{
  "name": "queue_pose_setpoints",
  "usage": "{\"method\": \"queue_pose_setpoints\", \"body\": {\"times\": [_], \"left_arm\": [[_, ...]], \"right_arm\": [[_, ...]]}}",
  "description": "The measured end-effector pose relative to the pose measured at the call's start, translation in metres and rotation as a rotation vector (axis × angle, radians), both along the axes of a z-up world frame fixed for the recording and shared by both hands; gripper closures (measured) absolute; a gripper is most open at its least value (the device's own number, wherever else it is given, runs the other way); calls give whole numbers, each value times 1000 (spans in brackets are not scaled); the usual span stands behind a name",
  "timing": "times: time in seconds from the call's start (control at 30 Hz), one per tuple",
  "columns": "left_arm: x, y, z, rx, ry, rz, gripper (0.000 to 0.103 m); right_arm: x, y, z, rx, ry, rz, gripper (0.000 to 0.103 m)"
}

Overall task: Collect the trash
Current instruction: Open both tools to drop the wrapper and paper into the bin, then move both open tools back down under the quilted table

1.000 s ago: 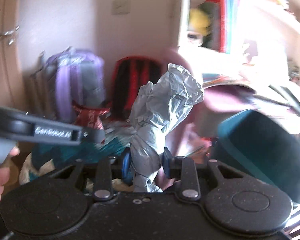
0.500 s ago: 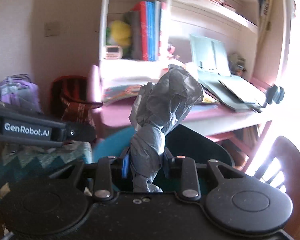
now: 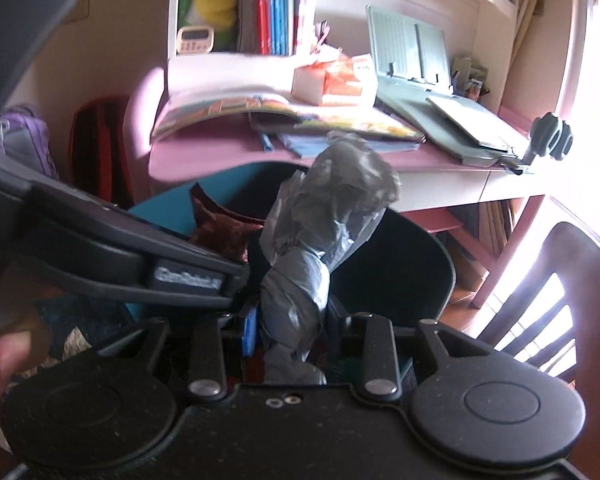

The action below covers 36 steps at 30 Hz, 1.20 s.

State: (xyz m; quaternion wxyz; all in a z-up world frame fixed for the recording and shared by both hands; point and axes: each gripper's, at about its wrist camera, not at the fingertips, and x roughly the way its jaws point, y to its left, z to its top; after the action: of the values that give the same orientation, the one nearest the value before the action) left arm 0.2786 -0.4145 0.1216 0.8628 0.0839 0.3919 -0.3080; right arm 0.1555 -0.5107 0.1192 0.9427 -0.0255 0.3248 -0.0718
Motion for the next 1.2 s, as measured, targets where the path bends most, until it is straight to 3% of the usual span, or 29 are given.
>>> {"method": "queue_pose_setpoints", "body": {"times": [0.17, 0.27, 0.4, 0.5, 0.6, 0.73, 0.87, 1.2], "left_arm": [[2, -2, -5, 9, 13, -4, 66], [2, -1, -6, 15, 12, -1, 55], [0, 3, -4, -10, 9, -4, 53], [-6, 9, 2, -27, -1, -3, 42], [-12, 18, 11, -40, -23, 0, 40], [-21, 38, 26, -65, -44, 17, 40], [-33, 67, 41, -88, -80, 52, 30], [-68, 156, 67, -105, -147, 157, 24]], "right_arm": [[6, -4, -7, -2, 26, 2, 69], [6, -6, -8, 10, 23, 7, 62], [3, -6, -5, 17, 7, 6, 58], [-2, -3, 1, 18, -6, 12, 57], [-8, 3, 7, 14, -16, 22, 55], [-17, 15, 17, 9, -39, 42, 51], [-28, 32, 29, 7, -67, 73, 48], [-46, 91, 53, 39, -120, 183, 44]]}}
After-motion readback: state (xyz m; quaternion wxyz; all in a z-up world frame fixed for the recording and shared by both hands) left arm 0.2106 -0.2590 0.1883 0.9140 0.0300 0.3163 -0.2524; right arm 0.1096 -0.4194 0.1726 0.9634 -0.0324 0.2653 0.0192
